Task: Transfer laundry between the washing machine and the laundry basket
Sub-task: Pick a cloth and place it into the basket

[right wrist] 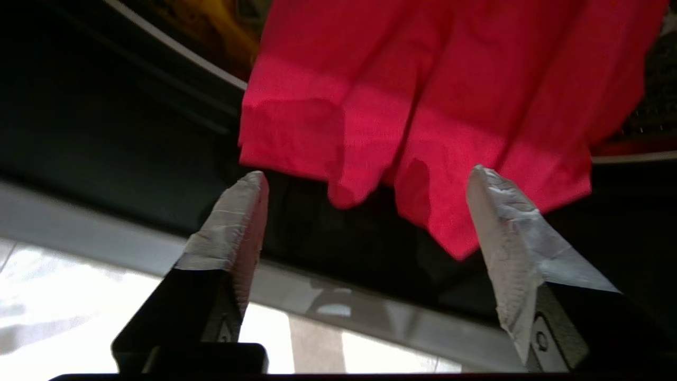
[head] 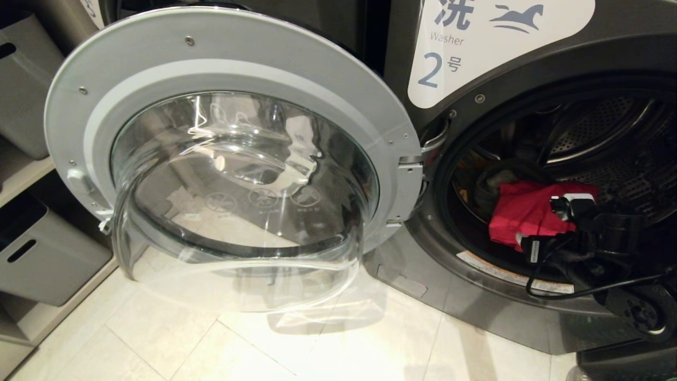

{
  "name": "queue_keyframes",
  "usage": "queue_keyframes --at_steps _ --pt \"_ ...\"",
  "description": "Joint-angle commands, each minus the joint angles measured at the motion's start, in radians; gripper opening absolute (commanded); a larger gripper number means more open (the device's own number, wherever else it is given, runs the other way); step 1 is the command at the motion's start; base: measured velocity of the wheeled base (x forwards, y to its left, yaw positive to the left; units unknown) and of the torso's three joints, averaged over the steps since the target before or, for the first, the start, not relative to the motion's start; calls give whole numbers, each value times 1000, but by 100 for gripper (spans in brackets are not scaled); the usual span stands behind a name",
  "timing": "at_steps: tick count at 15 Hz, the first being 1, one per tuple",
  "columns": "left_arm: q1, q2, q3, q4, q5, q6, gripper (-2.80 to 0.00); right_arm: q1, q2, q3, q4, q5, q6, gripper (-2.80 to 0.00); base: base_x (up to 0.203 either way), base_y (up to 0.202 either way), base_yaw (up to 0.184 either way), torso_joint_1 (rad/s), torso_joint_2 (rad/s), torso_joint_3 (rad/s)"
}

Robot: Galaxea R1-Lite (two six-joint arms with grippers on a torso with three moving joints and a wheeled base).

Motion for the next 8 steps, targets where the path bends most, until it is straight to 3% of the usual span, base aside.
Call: queue_keyframes --at_steps 1,8 --pt "0 0 0 0 0 1 -280 1 60 -50 -6 -11 -1 0 0 0 0 0 0 0" --pt "0 0 0 0 0 1 -280 -13 244 -237 -2 -46 -17 0 0 0 0 0 0 0"
